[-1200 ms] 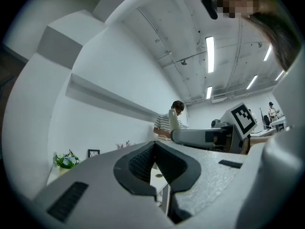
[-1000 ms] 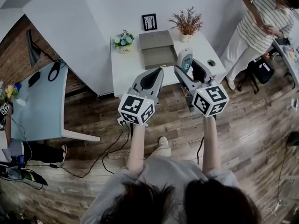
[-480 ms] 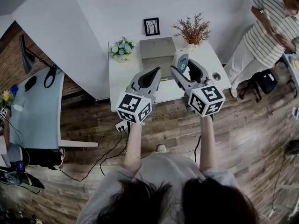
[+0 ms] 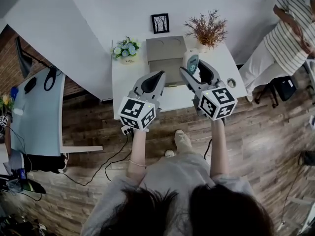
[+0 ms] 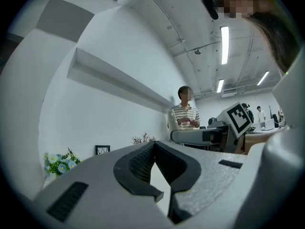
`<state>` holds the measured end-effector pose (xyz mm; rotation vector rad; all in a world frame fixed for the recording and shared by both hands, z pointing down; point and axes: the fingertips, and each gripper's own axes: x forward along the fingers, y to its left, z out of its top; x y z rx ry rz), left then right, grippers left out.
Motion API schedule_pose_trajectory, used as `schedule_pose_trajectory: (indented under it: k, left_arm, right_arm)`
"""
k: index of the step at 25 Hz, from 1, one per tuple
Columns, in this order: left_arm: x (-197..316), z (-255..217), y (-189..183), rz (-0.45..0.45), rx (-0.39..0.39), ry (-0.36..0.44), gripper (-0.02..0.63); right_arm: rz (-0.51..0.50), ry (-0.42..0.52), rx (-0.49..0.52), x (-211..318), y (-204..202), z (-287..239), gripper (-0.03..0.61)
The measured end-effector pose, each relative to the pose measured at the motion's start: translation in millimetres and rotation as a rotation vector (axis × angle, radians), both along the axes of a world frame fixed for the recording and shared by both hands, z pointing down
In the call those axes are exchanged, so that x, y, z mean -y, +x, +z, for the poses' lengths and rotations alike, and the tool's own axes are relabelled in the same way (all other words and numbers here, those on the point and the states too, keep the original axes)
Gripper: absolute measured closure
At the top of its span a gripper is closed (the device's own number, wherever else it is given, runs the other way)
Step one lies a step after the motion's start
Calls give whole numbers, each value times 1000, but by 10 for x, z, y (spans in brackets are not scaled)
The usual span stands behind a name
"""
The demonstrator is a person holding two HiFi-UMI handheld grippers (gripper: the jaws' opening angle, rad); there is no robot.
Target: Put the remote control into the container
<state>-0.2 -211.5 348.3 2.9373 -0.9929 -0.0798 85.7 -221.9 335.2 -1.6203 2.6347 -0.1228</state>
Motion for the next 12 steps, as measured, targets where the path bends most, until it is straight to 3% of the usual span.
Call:
schedule_pose_trajectory:
  k: [12]
  left_arm:
    - [725,203,193,-90,18,-48,610]
  right_arm:
    - [-152,-41,-69,849,124,146,308]
